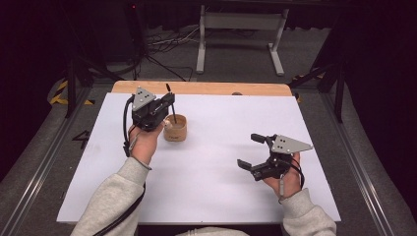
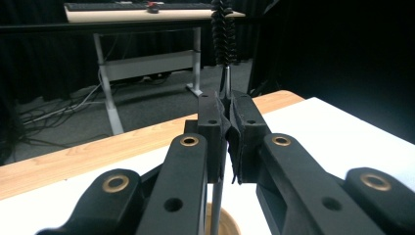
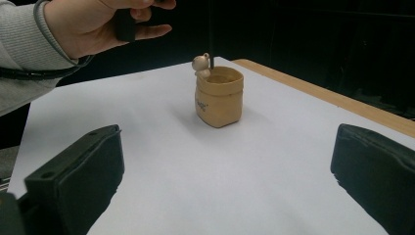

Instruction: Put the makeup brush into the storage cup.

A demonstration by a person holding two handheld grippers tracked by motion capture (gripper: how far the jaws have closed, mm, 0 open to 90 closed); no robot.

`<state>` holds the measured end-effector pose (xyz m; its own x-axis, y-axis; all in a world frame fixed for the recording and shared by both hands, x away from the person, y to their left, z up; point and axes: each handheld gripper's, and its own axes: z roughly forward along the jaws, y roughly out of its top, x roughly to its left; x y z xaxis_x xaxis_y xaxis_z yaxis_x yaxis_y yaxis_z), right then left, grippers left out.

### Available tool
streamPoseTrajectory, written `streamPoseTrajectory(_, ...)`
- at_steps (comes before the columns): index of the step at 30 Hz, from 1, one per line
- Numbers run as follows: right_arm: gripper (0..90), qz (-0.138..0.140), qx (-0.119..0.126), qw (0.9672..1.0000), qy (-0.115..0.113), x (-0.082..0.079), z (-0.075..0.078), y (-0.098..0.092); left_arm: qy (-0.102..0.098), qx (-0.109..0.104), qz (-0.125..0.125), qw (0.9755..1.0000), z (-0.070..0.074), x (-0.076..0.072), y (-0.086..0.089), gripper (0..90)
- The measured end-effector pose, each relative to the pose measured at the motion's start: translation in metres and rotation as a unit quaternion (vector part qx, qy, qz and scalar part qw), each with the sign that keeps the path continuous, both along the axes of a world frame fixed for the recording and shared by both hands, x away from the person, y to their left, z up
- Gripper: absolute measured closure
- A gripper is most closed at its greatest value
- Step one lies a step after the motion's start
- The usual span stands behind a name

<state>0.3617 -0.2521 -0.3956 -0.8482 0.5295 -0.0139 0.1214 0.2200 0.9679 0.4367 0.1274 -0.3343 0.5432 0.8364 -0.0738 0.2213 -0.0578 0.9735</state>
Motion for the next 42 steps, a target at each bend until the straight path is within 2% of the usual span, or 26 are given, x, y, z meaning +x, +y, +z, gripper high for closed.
streamPoseTrajectory(8, 0.0, 0.004, -0.001, 1.0, 0.0, 0.0, 0.0, 0.002, 0.001, 0.005, 0.009, 0.9999, -0.002, 0.004, -0.002, 84.8)
streamPoseTrajectory(12, 0.0, 0.004, 0.002, 1.0, 0.0, 0.0, 0.0, 0.001, -0.003, 0.001, -0.003, 1.0, -0.005, 0.005, -0.002, 84.7)
streamPoseTrajectory(16, 0.0, 0.006, 0.007, 1.0, 0.002, 0.0, 0.001, 0.001, -0.008, 0.008, -0.009, 0.9999, -0.008, 0.004, -0.003, 84.7)
streamPoseTrajectory(26, 0.0, 0.01, 0.01, 0.9999, 0.004, -0.001, 0.001, 0.002, 0.013, 0.01, -0.006, 0.9998, -0.022, 0.011, -0.001, 84.7)
streamPoseTrajectory(34, 0.0, 0.012, 0.012, 0.9999, 0.005, -0.001, 0.001, 0.003, 0.021, 0.014, -0.009, 0.9996, -0.027, 0.012, 0.0, 84.6)
streamPoseTrajectory(38, 0.0, 0.013, 0.013, 0.9998, 0.005, 0.0, 0.002, 0.003, 0.03, 0.009, -0.011, 0.9994, -0.028, 0.012, 0.002, 84.2)
streamPoseTrajectory(40, 0.0, 0.013, 0.013, 0.9998, 0.005, 0.0, 0.002, 0.003, 0.035, 0.005, -0.018, 0.9992, -0.029, 0.011, 0.003, 80.2)
streamPoseTrajectory(42, 0.0, 0.013, 0.013, 0.9998, 0.005, 0.0, 0.002, 0.002, 0.037, 0.006, -0.026, 0.9989, -0.029, 0.01, 0.005, 69.6)
